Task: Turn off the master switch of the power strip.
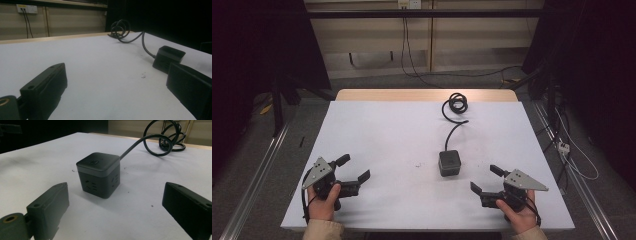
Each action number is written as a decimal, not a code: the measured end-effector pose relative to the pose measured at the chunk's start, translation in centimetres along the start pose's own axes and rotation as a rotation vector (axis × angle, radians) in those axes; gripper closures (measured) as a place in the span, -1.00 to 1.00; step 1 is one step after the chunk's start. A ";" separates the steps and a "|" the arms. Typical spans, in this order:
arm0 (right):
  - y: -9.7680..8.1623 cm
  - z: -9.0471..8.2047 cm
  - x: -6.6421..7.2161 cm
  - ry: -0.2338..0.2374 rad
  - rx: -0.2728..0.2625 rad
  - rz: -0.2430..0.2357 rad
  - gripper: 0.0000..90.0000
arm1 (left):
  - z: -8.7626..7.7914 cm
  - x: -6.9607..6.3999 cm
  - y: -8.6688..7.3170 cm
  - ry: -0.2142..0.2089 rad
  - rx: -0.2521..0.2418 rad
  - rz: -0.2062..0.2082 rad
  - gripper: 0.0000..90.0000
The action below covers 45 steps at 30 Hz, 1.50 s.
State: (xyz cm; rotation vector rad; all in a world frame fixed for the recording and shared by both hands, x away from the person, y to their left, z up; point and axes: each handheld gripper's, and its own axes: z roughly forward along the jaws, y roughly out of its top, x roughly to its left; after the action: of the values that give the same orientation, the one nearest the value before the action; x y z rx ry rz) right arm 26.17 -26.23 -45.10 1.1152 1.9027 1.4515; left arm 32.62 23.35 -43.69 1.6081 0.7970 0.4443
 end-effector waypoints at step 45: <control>2.5 3.5 0.4 0.007 -0.004 -0.035 -0.82 | 0.1 -0.2 -0.1 -0.034 0.026 0.028 -0.94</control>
State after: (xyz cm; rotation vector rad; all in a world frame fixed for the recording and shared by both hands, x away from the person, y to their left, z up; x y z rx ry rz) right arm 29.48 -23.76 -43.77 1.0713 1.9138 1.4415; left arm 32.51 23.18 -43.73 1.6481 0.7578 0.4267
